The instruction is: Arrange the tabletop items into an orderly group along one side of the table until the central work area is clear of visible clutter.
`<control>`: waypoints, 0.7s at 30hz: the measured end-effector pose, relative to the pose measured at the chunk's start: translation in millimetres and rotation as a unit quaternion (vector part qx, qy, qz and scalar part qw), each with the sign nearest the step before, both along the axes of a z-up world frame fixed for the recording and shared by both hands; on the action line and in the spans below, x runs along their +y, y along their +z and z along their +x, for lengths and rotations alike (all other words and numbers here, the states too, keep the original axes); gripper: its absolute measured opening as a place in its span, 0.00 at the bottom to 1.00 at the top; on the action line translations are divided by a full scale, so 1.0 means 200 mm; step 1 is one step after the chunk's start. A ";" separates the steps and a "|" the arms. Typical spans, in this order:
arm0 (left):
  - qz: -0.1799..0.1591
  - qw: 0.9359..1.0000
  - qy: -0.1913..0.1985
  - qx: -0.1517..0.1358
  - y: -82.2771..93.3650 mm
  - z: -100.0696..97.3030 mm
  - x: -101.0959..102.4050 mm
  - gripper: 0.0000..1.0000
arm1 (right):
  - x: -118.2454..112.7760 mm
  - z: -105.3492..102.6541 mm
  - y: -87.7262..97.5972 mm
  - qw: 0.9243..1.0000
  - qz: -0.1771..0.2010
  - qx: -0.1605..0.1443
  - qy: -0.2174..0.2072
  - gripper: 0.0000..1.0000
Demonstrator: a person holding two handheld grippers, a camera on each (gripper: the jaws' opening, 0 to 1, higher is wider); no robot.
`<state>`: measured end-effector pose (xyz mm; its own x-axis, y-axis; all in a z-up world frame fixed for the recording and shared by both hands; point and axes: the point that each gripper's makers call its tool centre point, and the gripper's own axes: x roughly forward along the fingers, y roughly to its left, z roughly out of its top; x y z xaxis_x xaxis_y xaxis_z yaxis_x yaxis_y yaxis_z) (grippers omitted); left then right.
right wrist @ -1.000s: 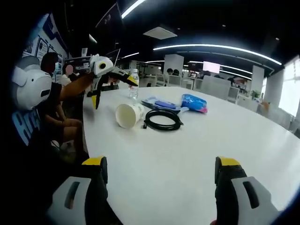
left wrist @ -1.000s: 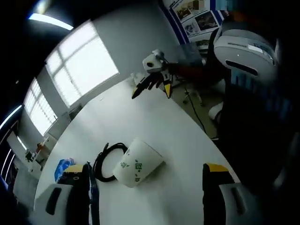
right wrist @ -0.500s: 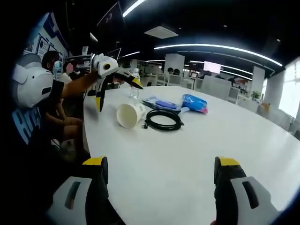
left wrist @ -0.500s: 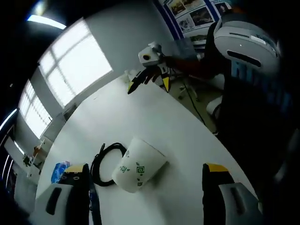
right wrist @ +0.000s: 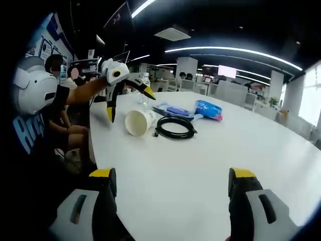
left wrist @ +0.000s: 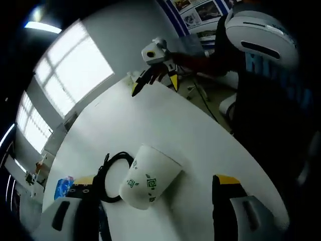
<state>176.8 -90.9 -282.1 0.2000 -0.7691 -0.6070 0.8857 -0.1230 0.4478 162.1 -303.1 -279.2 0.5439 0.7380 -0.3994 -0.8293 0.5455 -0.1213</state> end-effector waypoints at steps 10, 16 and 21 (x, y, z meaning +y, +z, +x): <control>0.007 1.000 -0.011 -0.009 -0.01 0.00 -0.03 0.89 | 0.00 -0.01 0.00 1.000 0.000 0.000 0.000 0.89; 0.014 0.999 -0.013 -0.029 -0.02 0.04 -0.06 0.84 | -0.01 -0.01 0.00 1.000 0.001 0.000 -0.002 0.88; 0.016 0.999 -0.022 -0.030 -0.03 0.04 -0.09 0.82 | -0.02 -0.02 0.00 1.000 0.001 -0.001 -0.004 0.88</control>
